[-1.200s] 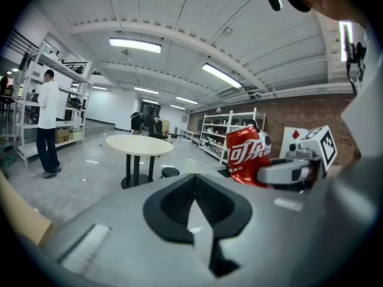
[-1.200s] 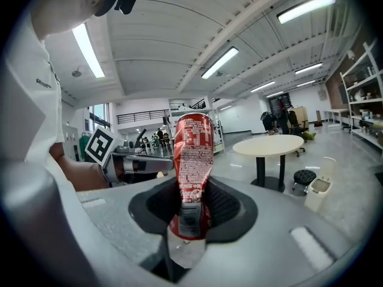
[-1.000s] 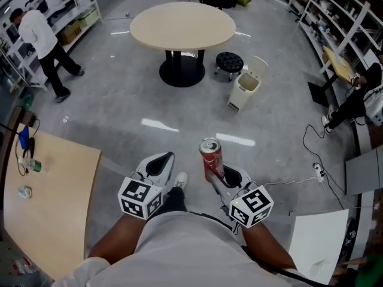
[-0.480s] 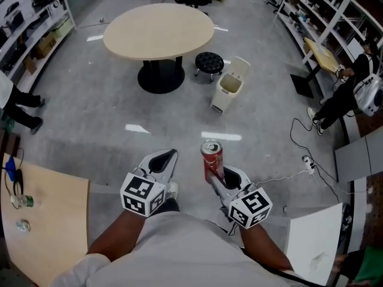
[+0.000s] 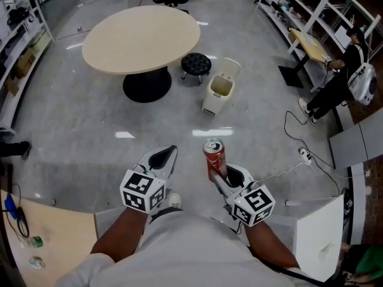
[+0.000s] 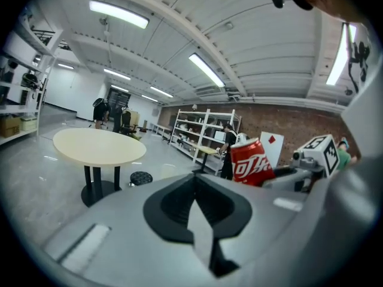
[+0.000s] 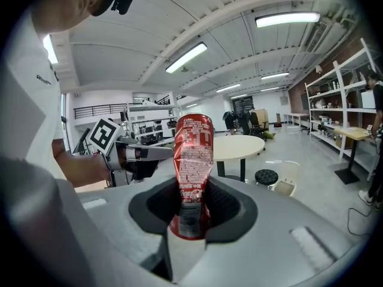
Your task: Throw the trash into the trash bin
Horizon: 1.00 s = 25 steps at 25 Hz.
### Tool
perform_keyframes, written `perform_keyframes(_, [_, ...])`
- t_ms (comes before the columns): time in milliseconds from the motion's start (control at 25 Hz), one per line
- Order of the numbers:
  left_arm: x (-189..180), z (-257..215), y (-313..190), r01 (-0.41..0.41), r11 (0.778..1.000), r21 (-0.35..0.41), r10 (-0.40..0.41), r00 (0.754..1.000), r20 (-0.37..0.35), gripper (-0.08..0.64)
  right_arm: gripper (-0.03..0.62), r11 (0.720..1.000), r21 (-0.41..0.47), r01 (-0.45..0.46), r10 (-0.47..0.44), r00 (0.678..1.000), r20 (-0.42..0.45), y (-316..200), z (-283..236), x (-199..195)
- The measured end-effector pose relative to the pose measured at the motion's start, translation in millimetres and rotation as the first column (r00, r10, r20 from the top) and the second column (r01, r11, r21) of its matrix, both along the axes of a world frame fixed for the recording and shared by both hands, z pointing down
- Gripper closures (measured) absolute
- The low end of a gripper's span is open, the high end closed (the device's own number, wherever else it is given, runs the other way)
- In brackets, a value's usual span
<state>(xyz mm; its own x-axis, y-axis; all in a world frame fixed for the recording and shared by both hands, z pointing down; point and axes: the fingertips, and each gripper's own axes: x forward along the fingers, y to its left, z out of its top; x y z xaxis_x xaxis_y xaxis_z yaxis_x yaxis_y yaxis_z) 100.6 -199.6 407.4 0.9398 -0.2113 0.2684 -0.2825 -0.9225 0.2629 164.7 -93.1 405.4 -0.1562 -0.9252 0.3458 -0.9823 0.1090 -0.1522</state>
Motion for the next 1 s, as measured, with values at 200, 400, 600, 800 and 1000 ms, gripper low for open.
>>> perform_keyframes(200, [13, 5, -22, -0.060, 0.998, 0.000, 0.060, 0.998, 0.004, 0.554, 0.482, 0.998, -0.014, -0.062, 0.062, 0.998, -0.010, -16, 3, 17])
perform_keyframes(400, [31, 6, -26, -0.119, 0.993, 0.012, 0.118, 0.993, 0.011, 0.554, 0.482, 0.994, 0.003, -0.110, 0.110, 0.994, -0.013, -24, -3, 27])
perform_keyframes(600, [52, -1, -28, -0.168, 0.985, 0.028, 0.168, 0.986, 0.006, 0.554, 0.482, 0.986, 0.028, -0.163, 0.163, 0.987, -0.007, -31, -11, 42])
perform_keyframes(800, [72, -4, -32, -0.188, 0.981, 0.038, 0.188, 0.982, 0.006, 0.554, 0.482, 0.979, 0.029, -0.203, 0.203, 0.979, 0.007, -28, -9, 62])
perform_keyframes(1000, [90, -1, -44, -0.185, 0.981, 0.051, 0.185, 0.983, 0.019, 0.554, 0.482, 0.971, 0.053, -0.235, 0.234, 0.972, 0.024, -38, -6, 93])
